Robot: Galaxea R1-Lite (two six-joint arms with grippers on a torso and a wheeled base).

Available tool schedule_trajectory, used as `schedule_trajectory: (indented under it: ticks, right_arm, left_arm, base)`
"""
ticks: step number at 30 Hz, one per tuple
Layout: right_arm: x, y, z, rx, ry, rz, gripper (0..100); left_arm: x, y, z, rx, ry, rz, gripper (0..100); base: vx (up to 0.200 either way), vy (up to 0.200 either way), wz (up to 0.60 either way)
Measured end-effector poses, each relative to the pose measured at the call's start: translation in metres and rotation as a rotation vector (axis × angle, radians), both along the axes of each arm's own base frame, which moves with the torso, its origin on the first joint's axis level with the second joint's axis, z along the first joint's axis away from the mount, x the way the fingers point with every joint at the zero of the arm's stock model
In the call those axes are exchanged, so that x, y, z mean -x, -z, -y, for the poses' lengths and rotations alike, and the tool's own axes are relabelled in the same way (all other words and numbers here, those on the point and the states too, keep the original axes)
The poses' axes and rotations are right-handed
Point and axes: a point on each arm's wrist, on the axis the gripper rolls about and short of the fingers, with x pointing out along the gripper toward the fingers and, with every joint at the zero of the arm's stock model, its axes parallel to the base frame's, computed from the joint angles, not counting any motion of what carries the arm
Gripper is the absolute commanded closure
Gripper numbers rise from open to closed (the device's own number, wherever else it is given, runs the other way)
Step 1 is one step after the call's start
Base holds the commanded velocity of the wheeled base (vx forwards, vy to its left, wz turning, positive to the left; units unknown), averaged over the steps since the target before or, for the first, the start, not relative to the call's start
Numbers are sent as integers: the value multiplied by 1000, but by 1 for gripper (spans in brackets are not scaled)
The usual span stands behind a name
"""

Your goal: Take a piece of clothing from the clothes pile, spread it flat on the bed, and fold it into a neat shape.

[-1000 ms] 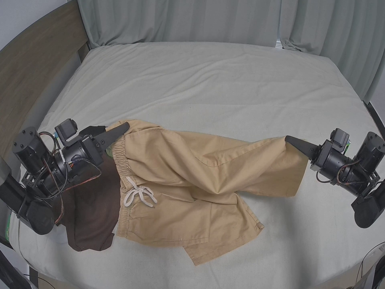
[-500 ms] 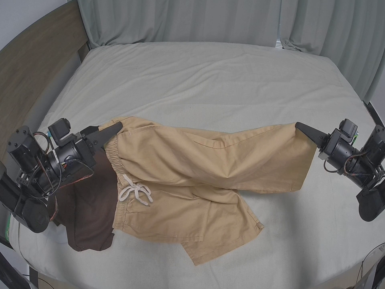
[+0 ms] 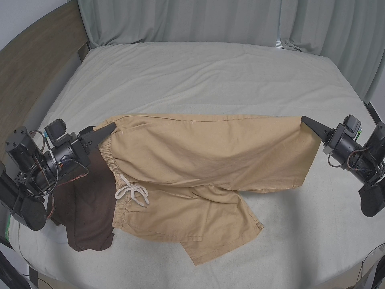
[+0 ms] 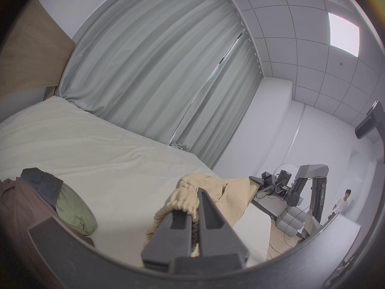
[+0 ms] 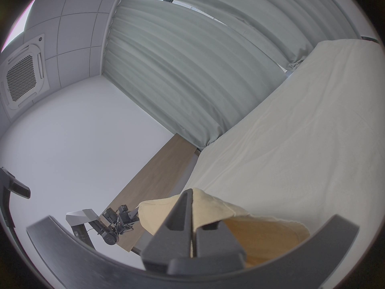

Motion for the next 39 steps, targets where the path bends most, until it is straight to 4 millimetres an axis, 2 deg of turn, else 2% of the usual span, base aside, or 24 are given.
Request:
schedule_trajectory:
  ticks: [12,29,39]
  right_arm:
    - [-2,-2,6,0,22,12,100]
    - [-3,-1,6,2,22,8,100]
    - [-2,0,3,4,14,7,100]
  left_arm:
    - [-4,-1,-7,4,-29,6,100]
    - [-5,0,-7,5,-28,2,100]
    - [-15,1,-4,25,-24,-14,100]
  base:
    - [0,0,0]
    - [0,0,0]
    - [0,0,0]
